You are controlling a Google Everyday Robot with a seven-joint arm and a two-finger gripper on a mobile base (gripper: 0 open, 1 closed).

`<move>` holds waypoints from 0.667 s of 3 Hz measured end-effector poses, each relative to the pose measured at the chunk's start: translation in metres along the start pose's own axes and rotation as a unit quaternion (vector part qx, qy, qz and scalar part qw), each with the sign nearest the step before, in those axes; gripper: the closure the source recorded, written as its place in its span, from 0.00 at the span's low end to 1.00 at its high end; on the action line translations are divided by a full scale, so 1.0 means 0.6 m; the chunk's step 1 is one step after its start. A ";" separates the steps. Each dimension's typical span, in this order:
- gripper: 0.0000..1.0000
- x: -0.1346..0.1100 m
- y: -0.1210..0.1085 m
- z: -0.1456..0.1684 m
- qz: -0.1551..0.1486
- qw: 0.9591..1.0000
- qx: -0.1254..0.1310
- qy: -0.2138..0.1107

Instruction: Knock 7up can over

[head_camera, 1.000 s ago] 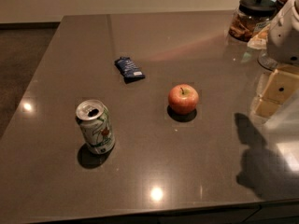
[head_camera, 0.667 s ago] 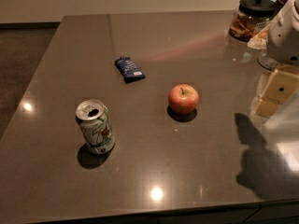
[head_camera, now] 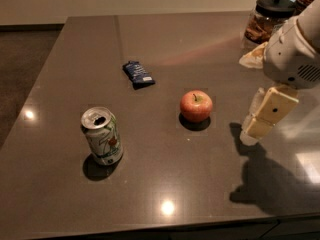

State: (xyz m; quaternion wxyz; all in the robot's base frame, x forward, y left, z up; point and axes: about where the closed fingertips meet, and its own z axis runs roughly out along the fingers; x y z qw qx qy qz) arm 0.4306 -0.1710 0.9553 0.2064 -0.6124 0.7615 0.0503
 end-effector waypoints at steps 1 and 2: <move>0.00 -0.037 0.027 0.034 0.005 0.997 -0.030 -0.064; 0.00 -0.084 0.061 0.063 0.007 0.990 -0.057 -0.130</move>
Offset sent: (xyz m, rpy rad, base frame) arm -0.0288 0.1094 -0.0356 0.4455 0.0780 0.1249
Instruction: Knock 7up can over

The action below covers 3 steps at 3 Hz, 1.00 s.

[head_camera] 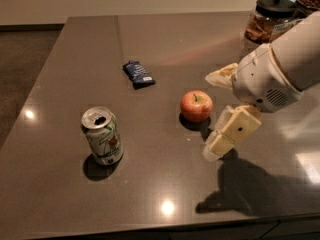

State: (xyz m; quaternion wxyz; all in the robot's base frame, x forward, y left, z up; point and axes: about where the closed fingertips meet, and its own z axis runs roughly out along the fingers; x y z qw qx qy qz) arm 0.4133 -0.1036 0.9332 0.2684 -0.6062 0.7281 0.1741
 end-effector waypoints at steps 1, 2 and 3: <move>0.00 -0.033 0.027 0.047 0.002 0.998 -0.023 -0.051; 0.00 -0.072 0.053 0.107 0.000 0.995 -0.045 -0.092; 0.00 -0.135 0.075 0.179 -0.004 0.989 -0.067 -0.133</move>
Offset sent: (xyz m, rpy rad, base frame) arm -0.0178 0.1278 -0.0506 0.3029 0.0587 0.1079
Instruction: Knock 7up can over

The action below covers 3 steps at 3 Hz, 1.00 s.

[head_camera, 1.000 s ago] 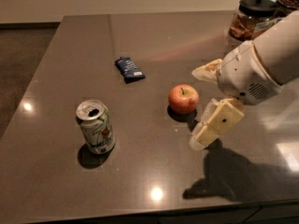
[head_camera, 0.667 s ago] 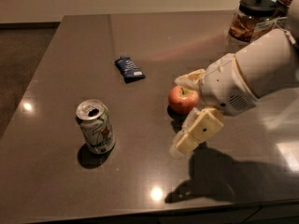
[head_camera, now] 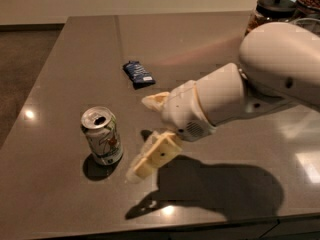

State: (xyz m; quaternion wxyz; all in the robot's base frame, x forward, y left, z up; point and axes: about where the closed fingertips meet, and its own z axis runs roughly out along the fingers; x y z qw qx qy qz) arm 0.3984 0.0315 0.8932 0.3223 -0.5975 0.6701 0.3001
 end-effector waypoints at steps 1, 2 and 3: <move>0.00 -0.028 0.002 0.040 -0.002 1.000 -0.009 -0.020; 0.17 -0.054 -0.003 0.074 -0.002 0.999 -0.015 -0.036; 0.40 -0.065 -0.009 0.088 0.000 0.999 -0.019 -0.040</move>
Offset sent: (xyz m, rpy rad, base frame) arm 0.0185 0.0821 -0.0053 0.1182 0.0220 0.0293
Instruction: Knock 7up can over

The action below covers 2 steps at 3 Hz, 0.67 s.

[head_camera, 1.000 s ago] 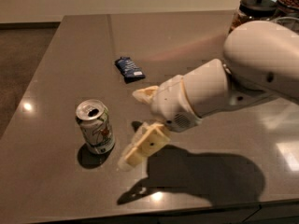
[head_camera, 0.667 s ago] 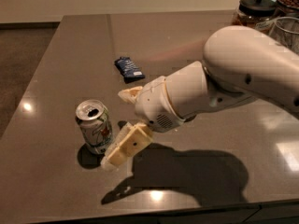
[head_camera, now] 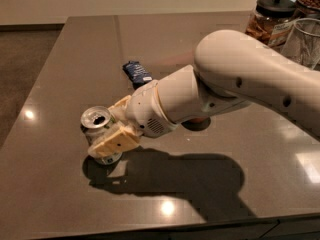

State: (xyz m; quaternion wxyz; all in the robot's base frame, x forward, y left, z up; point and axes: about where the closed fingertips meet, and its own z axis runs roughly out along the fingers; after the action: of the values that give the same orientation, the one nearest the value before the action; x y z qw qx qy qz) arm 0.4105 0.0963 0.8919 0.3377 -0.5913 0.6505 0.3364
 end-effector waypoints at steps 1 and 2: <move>0.64 -0.012 -0.003 -0.006 0.000 1.000 0.001 0.004; 0.95 -0.046 -0.011 -0.044 -0.025 0.998 0.020 0.049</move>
Offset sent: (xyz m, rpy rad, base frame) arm 0.0210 -0.0278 0.0630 -0.2299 -0.1392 -0.0123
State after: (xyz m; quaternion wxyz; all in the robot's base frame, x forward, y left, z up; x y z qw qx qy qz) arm 0.4178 0.0888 0.9293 0.3259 -0.6164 0.6576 0.2855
